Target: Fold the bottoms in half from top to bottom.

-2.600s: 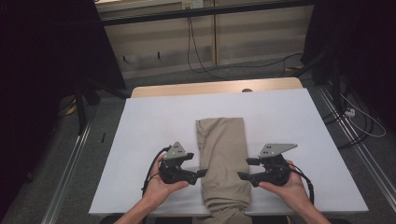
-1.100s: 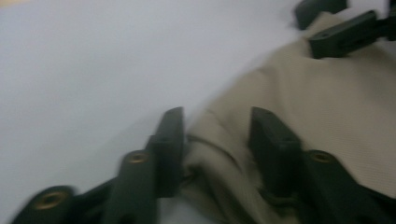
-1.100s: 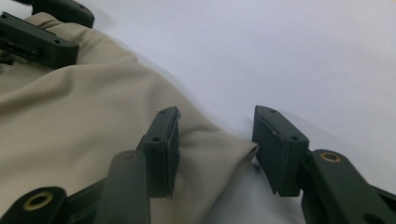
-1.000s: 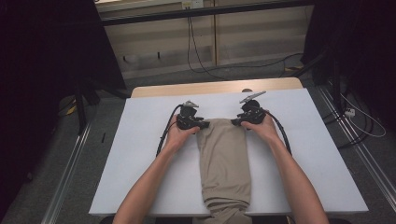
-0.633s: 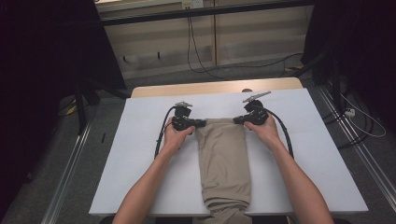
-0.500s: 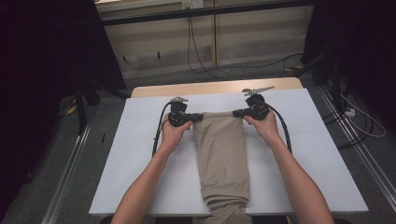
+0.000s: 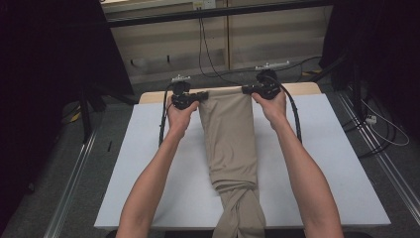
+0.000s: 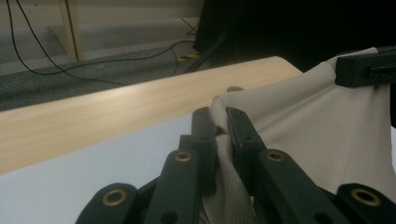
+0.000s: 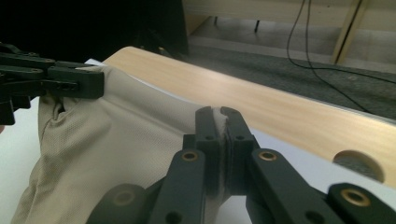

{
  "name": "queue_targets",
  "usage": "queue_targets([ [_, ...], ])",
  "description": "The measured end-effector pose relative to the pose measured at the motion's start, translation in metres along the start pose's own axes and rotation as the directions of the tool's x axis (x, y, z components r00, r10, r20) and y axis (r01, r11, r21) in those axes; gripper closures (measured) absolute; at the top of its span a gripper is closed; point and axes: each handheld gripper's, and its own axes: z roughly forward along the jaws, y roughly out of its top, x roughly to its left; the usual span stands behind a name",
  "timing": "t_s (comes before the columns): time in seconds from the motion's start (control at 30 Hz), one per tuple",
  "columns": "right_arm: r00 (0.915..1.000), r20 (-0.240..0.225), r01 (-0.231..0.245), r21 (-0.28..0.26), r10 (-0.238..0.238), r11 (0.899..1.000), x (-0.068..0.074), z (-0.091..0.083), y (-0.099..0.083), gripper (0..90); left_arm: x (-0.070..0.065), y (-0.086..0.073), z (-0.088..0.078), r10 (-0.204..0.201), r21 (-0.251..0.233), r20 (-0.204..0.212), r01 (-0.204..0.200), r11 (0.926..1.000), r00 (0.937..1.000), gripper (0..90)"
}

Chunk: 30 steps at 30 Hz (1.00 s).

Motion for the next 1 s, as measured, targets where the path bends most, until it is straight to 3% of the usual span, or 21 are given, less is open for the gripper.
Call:
queue_targets([
  [0.23,0.9970,0.073,0.028,-0.012,-0.027,1.000,-0.004,0.007,0.038,87.0,0.004,0.039,0.009,0.020,-0.038,-0.043,-0.022,0.9990,0.9989,82.9],
  [0.3,0.9964,0.082,0.024,-0.039,-0.020,0.999,-0.006,0.009,0.048,84.7,0.006,0.045,0.013,0.004,-0.049,-0.049,-0.006,0.9988,0.9988,81.9],
  [0.33,0.9949,0.100,0.019,-0.038,-0.016,0.999,-0.007,0.011,0.051,78.2,0.007,0.044,0.015,0.007,-0.048,-0.071,-0.010,0.9988,0.9975,78.5],
  [0.4,0.9906,0.136,-0.002,-0.043,0.008,0.999,-0.010,0.013,0.049,55.3,0.012,0.036,0.019,0.006,-0.006,-0.095,-0.007,1.0000,0.9954,61.2],
  [0.47,0.9865,0.163,-0.001,-0.057,0.011,0.998,-0.013,0.010,0.043,49.1,0.017,0.025,0.018,0.000,0.023,-0.108,0.003,0.9997,0.9941,51.4],
  [0.53,0.9908,0.134,-0.009,-0.031,0.013,0.999,-0.014,0.007,0.034,43.2,0.020,0.014,0.016,-0.013,0.039,-0.099,0.017,0.9991,0.9950,38.9],
  [0.6,0.9927,0.119,0.016,0.012,-0.017,1.000,-0.011,0.003,0.024,43.4,0.017,0.005,0.011,0.012,0.058,-0.106,-0.006,0.9983,0.9943,36.3],
  [0.63,0.9948,0.100,0.018,0.007,-0.019,1.000,-0.008,0.000,0.017,44.1,0.015,0.000,0.008,0.015,0.051,-0.090,-0.010,0.9986,0.9959,31.8],
  [0.7,0.9981,0.051,0.035,0.009,-0.036,0.999,0.001,-0.009,0.003,45.9,0.008,-0.010,-0.001,0.027,0.054,-0.062,-0.023,0.9983,0.9977,27.3],
  [0.8,0.9960,-0.034,0.083,0.024,-0.082,0.996,0.025,-0.023,-0.025,49.2,-0.008,-0.029,-0.017,0.062,0.061,-0.044,-0.059,0.9964,0.9971,19.9],
  [0.87,0.9871,-0.088,0.138,0.054,-0.133,0.989,0.046,-0.033,-0.048,50.3,-0.019,-0.046,-0.029,0.089,0.064,-0.037,-0.086,0.9942,0.9954,17.6],
  [0.9,0.9818,-0.131,0.145,0.055,-0.137,0.988,0.055,-0.039,-0.062,51.2,-0.024,-0.055,-0.035,0.092,0.069,-0.024,-0.090,0.9936,0.9955,17.3],
  [1.0,0.9557,-0.229,0.212,0.096,-0.185,0.973,0.089,-0.056,-0.100,55.8,-0.034,-0.081,-0.053,0.109,0.102,-0.005,-0.108,0.9890,0.9941,15.8],
])
